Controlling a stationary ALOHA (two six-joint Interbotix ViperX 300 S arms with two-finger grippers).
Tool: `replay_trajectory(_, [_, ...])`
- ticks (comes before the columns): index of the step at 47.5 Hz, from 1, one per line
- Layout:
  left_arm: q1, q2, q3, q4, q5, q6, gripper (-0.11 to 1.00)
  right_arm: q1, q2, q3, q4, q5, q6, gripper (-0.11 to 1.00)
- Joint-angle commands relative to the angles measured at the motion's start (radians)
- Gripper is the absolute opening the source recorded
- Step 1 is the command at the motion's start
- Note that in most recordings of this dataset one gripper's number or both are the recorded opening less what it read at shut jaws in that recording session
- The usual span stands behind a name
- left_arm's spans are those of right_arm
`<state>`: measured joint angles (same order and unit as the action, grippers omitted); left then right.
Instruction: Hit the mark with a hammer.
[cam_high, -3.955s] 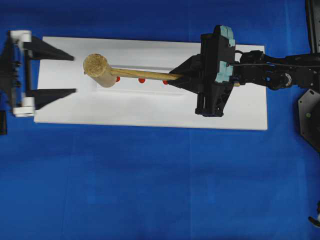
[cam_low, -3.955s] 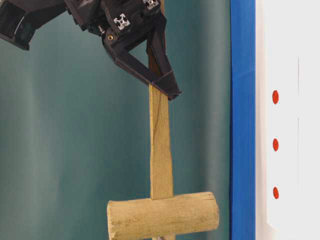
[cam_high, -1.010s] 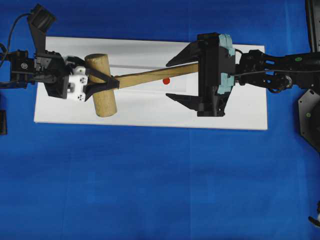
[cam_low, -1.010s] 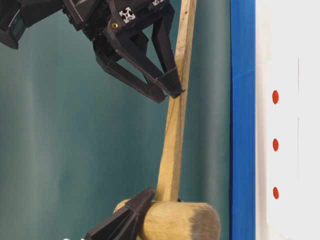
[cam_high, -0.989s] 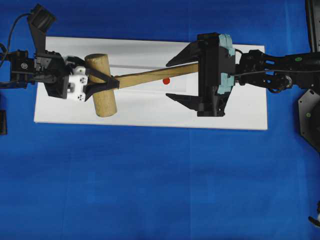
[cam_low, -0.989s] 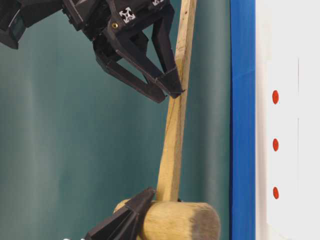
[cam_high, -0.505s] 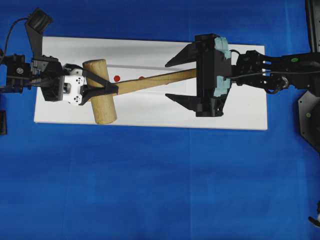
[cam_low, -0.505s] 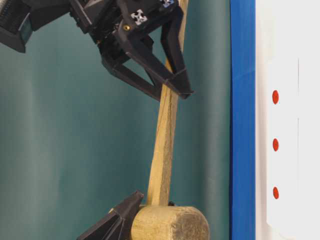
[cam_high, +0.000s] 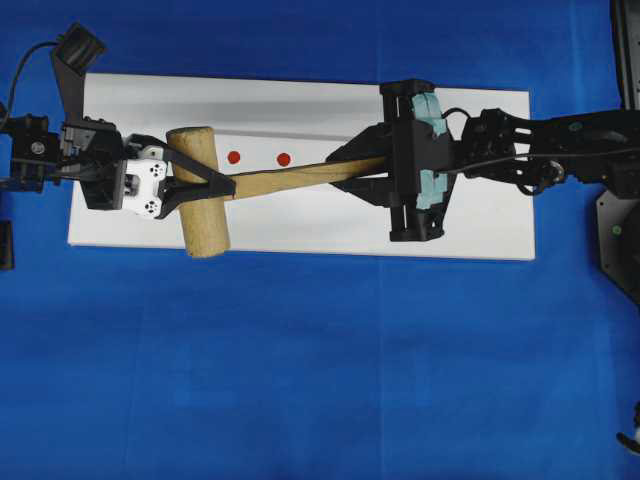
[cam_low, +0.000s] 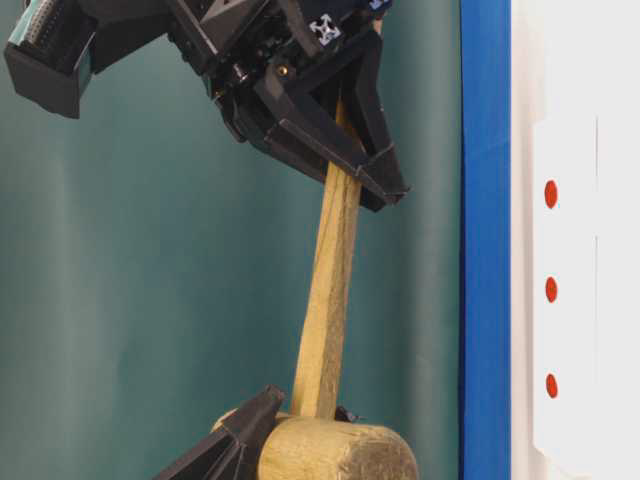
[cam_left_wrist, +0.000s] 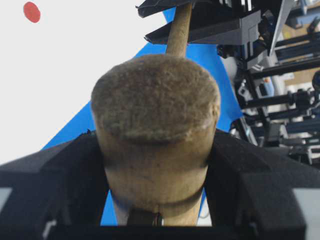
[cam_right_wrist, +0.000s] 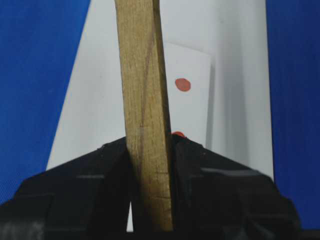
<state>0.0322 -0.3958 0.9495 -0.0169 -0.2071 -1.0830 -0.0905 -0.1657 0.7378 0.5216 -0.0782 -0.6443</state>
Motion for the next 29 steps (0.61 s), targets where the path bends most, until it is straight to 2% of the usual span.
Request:
replay_trajectory(1, [-0.005,-0.014,-0.037,0.003,-0.012,0.005,0.45,-0.006,-0.011,-0.029,0.003,-0.005,0.003,0.09])
replay_trajectory(11, [-0.003,-0.017,-0.034,0.003,-0.006,-0.02,0.45,-0.006,-0.011,-0.031,0.003,-0.002,0.003,0.09])
replay_trajectory(26, [-0.002,-0.02,-0.034,0.003,-0.006,0.009,0.46,-0.006,-0.011,-0.031,0.003,0.005,0.005,0.09])
replay_trajectory(28, [-0.002,-0.02,-0.034,0.003,-0.006,0.008,0.51,-0.006,-0.011,-0.031,0.003,0.005,0.006,0.09])
replay_trajectory(29, [-0.002,-0.023,-0.034,0.003,-0.006,0.008,0.59,-0.006,-0.011,-0.031,0.003,0.003,0.006,0.09])
